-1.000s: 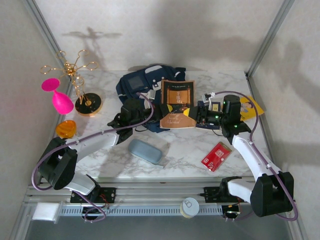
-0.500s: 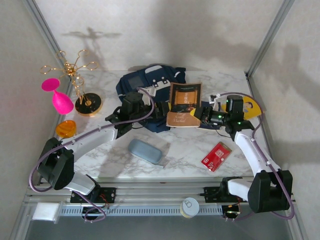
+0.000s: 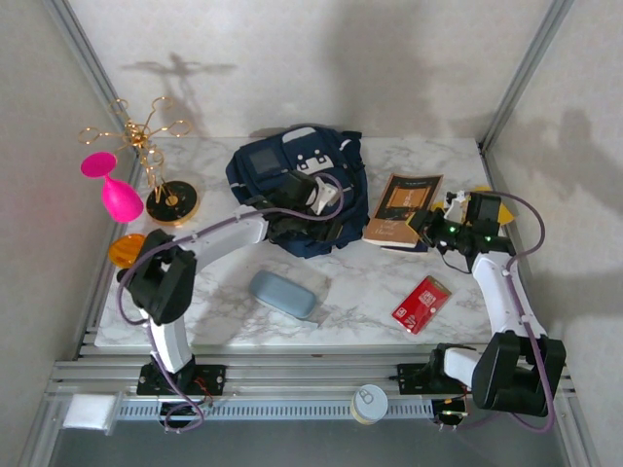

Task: Pack the student bag

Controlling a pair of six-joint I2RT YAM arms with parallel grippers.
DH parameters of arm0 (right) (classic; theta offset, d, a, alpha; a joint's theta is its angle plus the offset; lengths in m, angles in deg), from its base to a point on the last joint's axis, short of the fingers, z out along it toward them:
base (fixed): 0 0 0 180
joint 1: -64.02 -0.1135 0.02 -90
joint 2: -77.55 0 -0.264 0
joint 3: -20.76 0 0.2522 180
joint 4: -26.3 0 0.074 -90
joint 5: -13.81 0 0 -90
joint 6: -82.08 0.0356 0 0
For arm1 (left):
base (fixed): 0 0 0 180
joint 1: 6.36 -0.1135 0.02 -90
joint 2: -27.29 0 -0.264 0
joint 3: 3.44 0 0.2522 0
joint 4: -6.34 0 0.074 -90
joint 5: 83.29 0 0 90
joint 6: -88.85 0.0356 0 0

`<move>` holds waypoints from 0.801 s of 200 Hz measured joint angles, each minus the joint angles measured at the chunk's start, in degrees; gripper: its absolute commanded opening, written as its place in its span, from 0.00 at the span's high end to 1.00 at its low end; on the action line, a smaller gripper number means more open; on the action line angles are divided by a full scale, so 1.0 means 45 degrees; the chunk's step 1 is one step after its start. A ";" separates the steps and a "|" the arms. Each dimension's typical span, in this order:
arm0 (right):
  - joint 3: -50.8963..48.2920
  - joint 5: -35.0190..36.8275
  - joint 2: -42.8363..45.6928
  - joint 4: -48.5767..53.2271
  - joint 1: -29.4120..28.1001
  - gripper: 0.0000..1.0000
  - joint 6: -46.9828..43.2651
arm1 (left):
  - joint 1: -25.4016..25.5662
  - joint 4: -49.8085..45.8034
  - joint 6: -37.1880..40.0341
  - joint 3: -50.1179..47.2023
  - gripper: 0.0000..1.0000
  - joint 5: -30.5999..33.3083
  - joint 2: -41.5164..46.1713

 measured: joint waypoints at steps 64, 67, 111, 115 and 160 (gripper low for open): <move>-0.0078 -0.0126 0.0340 0.0044 0.0393 1.00 -0.0087 | 0.0005 -0.0622 0.0325 0.1938 0.61 0.0457 -0.2118; -0.0083 -0.0126 0.0340 0.0044 0.0408 1.00 -0.0087 | 0.0005 -0.0622 0.0330 0.2011 0.62 0.0476 -0.2195; -0.0272 -0.0170 0.0340 0.0039 0.0442 1.00 -0.0092 | -0.0078 -0.0665 0.0204 0.2399 0.79 0.0646 -0.2730; -0.0301 -0.0170 0.0340 0.0034 0.0452 1.00 -0.0092 | -0.0087 -0.0665 0.0155 0.2419 0.81 0.0661 -0.2744; -0.0767 -0.0423 0.0340 -0.0155 0.0491 1.00 -0.0073 | -0.0189 -0.0602 -0.0092 0.2419 0.94 0.0651 -0.2759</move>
